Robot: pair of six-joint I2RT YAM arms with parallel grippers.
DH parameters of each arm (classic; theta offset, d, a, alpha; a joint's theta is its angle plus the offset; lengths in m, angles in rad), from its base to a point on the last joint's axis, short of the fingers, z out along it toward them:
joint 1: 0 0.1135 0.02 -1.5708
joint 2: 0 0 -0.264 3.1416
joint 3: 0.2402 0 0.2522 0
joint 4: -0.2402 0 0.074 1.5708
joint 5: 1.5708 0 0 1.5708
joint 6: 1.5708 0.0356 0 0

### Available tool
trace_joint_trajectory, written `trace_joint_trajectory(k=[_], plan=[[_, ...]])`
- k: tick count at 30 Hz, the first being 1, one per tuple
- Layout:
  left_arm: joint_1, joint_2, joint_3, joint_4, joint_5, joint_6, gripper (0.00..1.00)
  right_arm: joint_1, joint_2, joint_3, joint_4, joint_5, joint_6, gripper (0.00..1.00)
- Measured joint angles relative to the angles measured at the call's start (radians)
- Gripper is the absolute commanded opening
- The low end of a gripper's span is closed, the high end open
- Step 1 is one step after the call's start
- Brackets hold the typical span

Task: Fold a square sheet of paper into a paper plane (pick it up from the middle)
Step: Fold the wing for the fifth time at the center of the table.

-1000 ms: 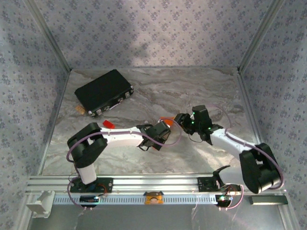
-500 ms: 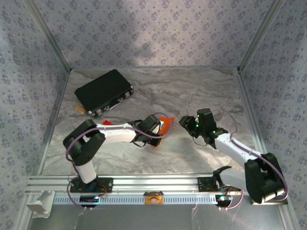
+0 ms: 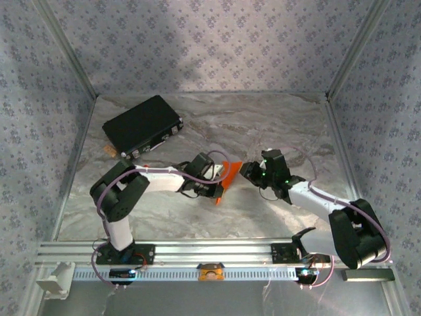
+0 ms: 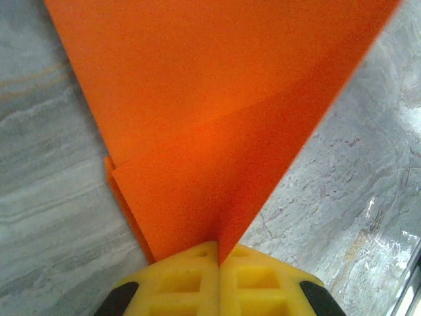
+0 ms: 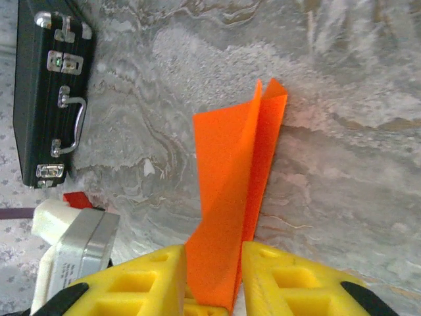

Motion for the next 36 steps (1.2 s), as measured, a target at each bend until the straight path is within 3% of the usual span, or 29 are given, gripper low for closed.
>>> trace_joint_trajectory(k=[10, 18, 27, 36], plan=[[0.027, 0.010, -0.050, 0.105, 0.081, -0.063, 0.00, 0.048, 0.068, -0.001, 0.074, -0.023, -0.075, 0.26], [0.047, 0.016, -0.095, 0.205, 0.125, -0.124, 0.00, 0.061, 0.228, 0.027, 0.136, -0.143, -0.085, 0.14], [0.065, 0.017, -0.125, 0.270, 0.146, -0.184, 0.00, 0.058, 0.355, 0.080, 0.221, -0.216, -0.074, 0.14], [0.080, 0.030, -0.144, 0.327, 0.171, -0.263, 0.00, 0.028, 0.375, 0.087, 0.243, -0.240, -0.070, 0.14]])
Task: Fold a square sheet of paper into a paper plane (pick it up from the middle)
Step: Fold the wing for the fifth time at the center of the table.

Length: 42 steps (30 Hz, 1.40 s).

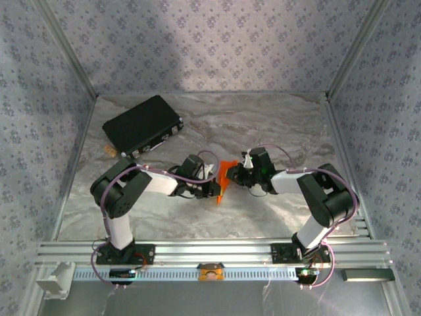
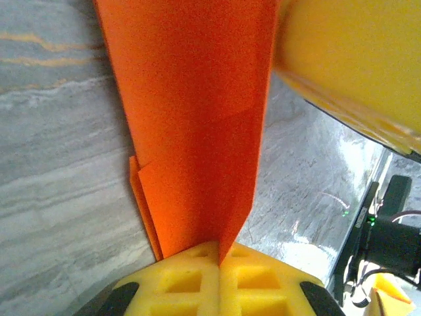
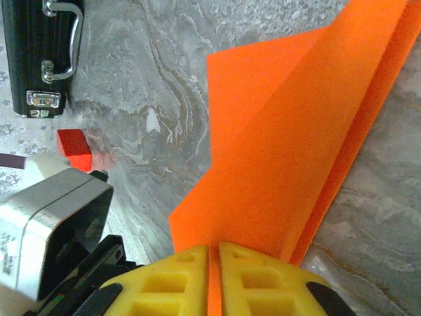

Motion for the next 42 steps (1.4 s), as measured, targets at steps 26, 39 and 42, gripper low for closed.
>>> trace_joint_trajectory(k=[26, 39, 42], plan=[[0.026, 0.019, -0.066, 0.174, 0.043, -0.174, 0.00, 0.008, 0.049, 0.032, 0.013, -0.116, -0.013, 0.14], [0.027, 0.019, -0.080, 0.205, 0.032, -0.230, 0.00, 0.000, 0.090, 0.045, 0.027, -0.129, -0.016, 0.14], [0.028, 0.019, -0.085, 0.214, 0.031, -0.240, 0.00, -0.004, 0.097, 0.048, 0.032, -0.134, -0.016, 0.14]])
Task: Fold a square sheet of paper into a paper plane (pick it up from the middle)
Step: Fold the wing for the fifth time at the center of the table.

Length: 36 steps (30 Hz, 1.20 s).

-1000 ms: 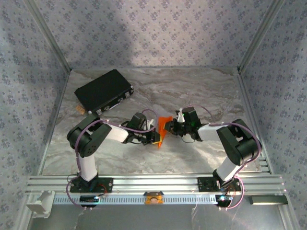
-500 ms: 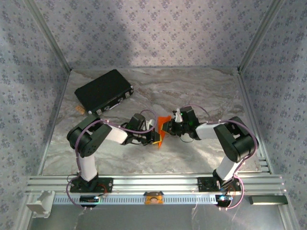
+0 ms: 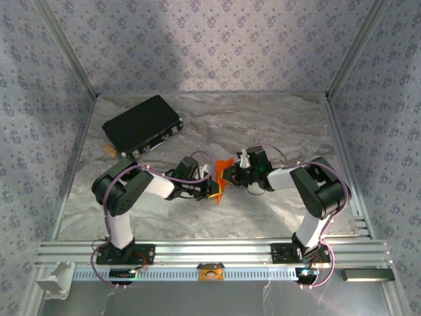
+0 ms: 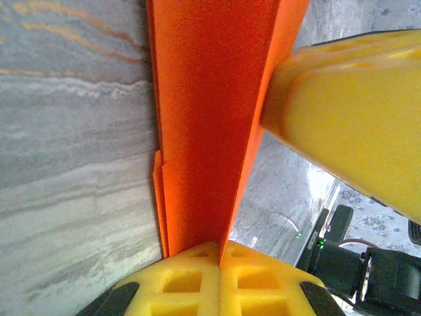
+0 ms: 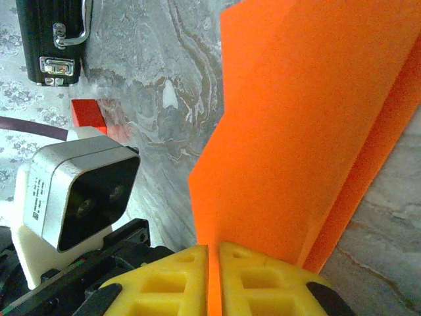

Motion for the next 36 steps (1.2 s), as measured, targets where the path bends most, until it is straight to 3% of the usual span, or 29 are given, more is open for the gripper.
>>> trace_joint_trajectory(k=[36], plan=[[0.003, 0.002, -0.006, 0.015, -0.003, -0.039, 0.00, -0.012, 0.090, 0.045, 0.011, -0.026, -0.003, 0.14]])
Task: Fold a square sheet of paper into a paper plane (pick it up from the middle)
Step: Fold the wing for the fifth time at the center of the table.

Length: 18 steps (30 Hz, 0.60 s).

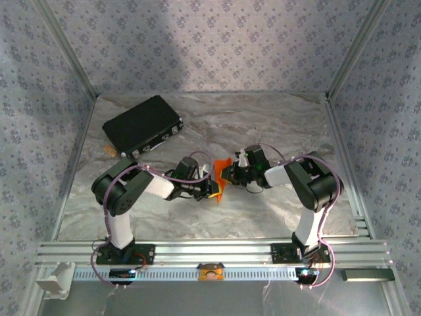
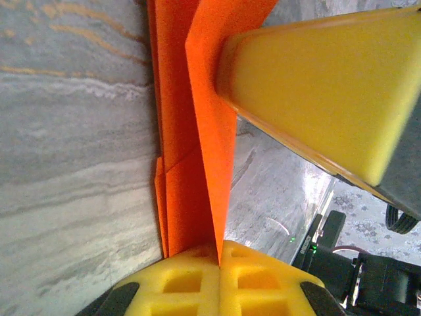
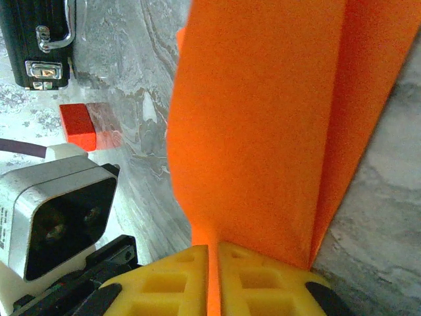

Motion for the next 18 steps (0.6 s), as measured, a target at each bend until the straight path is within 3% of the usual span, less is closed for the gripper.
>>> trace_joint_trajectory(k=[8, 18], plan=[[0.002, -0.006, 0.018, -0.045, 0.007, 0.011, 0.10, 0.000, 0.001, 0.001, -0.008, 0.008, 0.000, 0.13], [0.018, -0.044, 0.040, -0.182, -0.008, 0.058, 0.05, 0.013, -0.002, 0.035, -0.087, 0.029, -0.005, 0.12]])
